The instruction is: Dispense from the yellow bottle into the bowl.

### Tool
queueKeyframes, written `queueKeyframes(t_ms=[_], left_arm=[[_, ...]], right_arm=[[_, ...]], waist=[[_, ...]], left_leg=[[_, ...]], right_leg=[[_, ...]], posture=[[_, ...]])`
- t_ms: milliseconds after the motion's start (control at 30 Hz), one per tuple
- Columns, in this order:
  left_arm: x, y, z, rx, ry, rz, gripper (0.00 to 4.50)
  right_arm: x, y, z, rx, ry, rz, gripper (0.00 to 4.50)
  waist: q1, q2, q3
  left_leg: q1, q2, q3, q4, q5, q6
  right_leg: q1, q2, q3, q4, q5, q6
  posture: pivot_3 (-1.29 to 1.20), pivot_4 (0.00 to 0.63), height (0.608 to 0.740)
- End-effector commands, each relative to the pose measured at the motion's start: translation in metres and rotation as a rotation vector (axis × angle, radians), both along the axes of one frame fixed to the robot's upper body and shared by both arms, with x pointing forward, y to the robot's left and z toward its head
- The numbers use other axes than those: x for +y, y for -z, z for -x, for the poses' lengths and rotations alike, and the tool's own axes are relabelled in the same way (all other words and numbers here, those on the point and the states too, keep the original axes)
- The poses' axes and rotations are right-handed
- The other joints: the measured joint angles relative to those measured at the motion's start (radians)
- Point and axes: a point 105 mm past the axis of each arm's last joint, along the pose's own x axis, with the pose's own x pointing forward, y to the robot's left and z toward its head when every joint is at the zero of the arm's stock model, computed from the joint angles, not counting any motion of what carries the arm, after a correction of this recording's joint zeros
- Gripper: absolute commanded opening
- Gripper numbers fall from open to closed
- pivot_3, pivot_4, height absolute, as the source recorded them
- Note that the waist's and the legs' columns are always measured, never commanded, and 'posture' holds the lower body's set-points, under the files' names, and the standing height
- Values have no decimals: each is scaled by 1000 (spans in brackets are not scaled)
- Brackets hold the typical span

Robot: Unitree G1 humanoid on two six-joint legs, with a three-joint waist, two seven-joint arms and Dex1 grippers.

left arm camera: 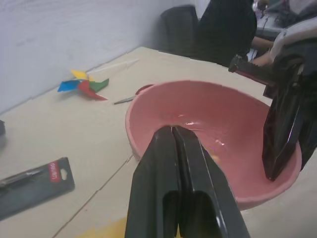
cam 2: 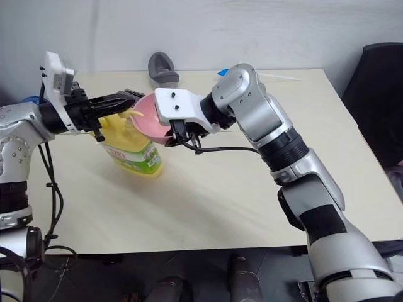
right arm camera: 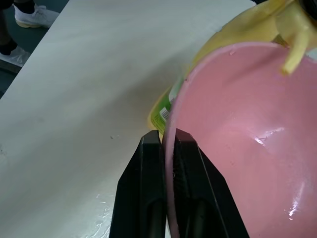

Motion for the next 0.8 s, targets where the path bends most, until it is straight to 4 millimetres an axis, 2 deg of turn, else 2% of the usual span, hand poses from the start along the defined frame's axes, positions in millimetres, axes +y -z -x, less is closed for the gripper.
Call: queueKeyframes(t_ms=[33,533,800], left_arm=[[4,-26,6,-66,-15,68,18],[-11,18,-3,32,-38,-14,18],[-5,23,-8,53,-75,-1,18]], right_arm=[[4,-16,5,-61,-32,-25,0],[3,-14,6,-54,-38,-15,0],[3,-16,10,-53,-51,-13,0]], waist=[[-1,0,0],[-5,0,0],[-4,0,0]], left_leg=[[-1,0,0,0,0,0],[-2,0,-1,-2,0,0],[-1,0,-1,-2,0,0]], right_leg=[[0,0,0,-1,0,0],[-1,0,-1,-2,0,0],[-1,0,-1,-2,0,0]], posture=[[0,150,740],[0,150,740],[0,150,740]])
